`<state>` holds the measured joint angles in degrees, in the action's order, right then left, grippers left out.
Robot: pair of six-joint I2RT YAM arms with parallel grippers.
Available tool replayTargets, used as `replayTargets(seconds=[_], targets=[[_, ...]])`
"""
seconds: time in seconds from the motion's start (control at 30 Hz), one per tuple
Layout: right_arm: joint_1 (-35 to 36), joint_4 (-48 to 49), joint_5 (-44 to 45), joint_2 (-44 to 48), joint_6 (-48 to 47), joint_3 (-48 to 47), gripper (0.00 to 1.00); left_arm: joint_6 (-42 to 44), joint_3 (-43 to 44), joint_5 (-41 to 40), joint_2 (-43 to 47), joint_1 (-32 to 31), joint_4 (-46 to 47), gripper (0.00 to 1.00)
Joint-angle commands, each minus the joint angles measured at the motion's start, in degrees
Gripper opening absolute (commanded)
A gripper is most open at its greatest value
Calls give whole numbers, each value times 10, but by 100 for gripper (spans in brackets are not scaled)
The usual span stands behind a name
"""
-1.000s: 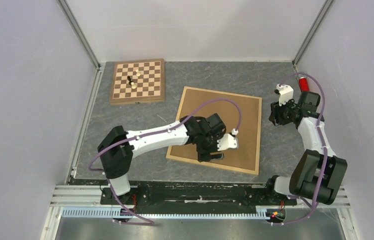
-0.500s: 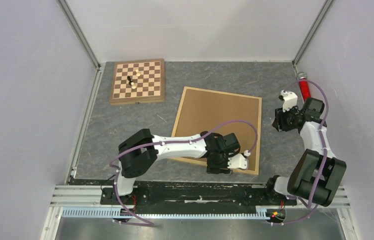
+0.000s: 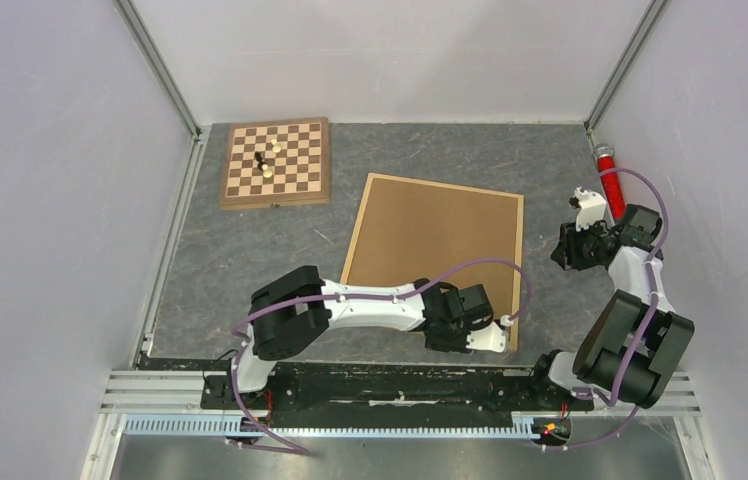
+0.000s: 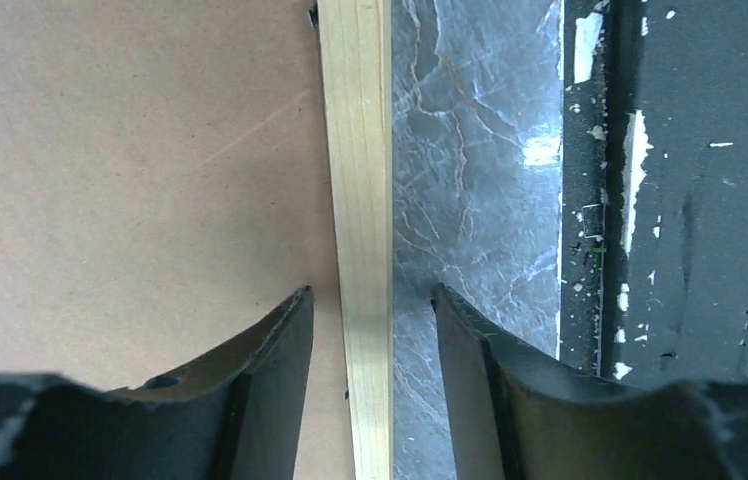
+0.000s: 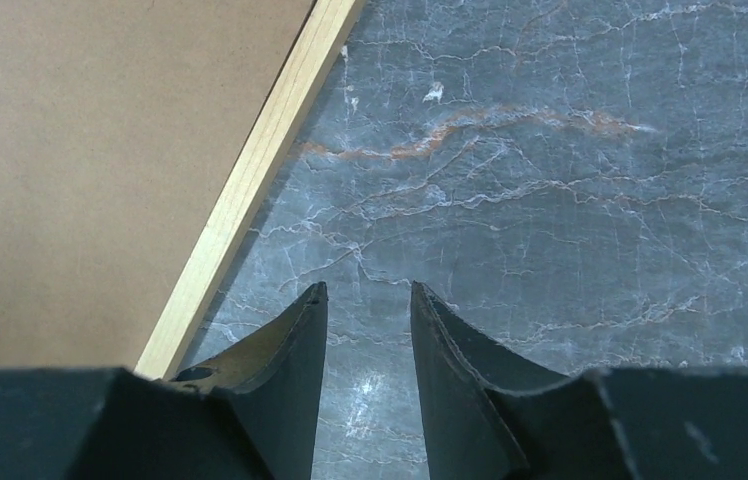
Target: Put the photo into the frame
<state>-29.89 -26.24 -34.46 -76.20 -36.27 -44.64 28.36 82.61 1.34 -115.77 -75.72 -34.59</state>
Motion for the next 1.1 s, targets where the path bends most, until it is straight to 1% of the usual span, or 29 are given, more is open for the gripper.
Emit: replayTargets(seconds=[0.0,0.1,0.13,0.2,0.3,0.43,0.53,0.63,0.7,0.87,0.9,0.93,0.97,1.03,1.07], targets=[[-9,-3,-34,-11,-11,-4,39,-15,-23,-11,7,-3,22,51],[-9,-3,-39,-15,-9,-4,38,-15,-45,-11,18,-3,25,43],[-10,-5,-40,-16,-10,-4,38,-14,-54,-25,23,-3,25,40],[-10,-4,-43,-16,-11,-7,38,-13,-71,-28,35,-3,23,33],[-10,-4,-51,-17,-11,-13,38,-11,-92,-28,56,-3,8,23],[-10,-11,-75,-19,-19,-26,38,-4,-122,-29,85,-3,-12,12],[-6,-15,-92,-18,-26,-36,41,5,-146,-28,104,-2,-24,2],[10,-17,-102,-16,-32,-42,45,6,-165,-23,121,-3,-36,2],[31,2,-96,-12,-20,-41,47,2,-171,-10,132,-3,-48,2],[103,93,-48,-25,34,-44,47,-19,-171,28,154,-3,-68,3],[116,113,-37,-31,44,-48,47,-22,-167,30,155,-3,-70,5],[133,134,-22,-40,57,-51,47,-23,-164,31,156,-3,-73,10],[146,152,-10,-48,68,-55,47,-26,-162,31,156,-2,-75,17],[178,184,20,-75,82,-70,47,-29,-158,30,155,-2,-75,37],[188,196,32,-89,87,-78,47,-31,-156,28,154,-1,-75,44]])
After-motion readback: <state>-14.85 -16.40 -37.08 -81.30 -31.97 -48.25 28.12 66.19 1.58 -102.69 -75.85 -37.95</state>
